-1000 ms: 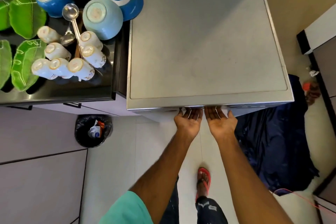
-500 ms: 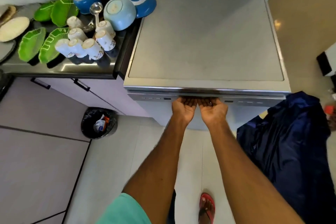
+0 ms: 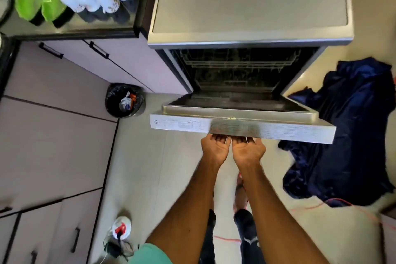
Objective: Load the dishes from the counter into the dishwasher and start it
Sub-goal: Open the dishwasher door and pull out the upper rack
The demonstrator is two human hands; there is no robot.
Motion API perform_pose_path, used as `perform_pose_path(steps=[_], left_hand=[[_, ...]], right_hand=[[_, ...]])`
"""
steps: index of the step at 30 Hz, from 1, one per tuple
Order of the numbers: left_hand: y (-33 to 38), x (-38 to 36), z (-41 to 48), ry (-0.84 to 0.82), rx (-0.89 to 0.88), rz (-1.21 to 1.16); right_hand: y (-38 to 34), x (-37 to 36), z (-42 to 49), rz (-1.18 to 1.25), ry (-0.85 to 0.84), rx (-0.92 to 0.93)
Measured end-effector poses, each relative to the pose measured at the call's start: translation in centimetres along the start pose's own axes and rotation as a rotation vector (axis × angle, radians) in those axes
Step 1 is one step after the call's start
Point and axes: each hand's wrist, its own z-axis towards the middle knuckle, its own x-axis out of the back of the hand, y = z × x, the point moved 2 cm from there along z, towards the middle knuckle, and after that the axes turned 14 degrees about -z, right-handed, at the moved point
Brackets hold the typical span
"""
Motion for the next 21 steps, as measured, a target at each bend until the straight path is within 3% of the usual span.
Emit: perform_pose_path(steps=[6, 9, 11, 15, 21], left_hand=[[-0.9, 7.2, -1.0, 0.012, 0.015, 0.085], [-0.6, 9.0, -0.7, -0.024, -0.008, 0.284], [-0.5, 9.6, -0.4, -0.05, -0.047, 0.472], [-1.0, 10.6, 1.0, -0.087, -0.172, 0.672], [-2.4, 15.0, 1.7, 0.05, -0.08, 0.774]], right_hand=[[3.4, 7.5, -0.6, -0.105, 0.003, 0.016], [3.9, 8.3, -0.1, -0.36, -0.012, 0.112], [4.4, 8.8, 0.8, -0.484, 0.069, 0.17], [5.6, 10.0, 2.1, -0.572, 0.148, 0.299], [7.4, 14.0, 2.0, -0.554, 0.225, 0.203]])
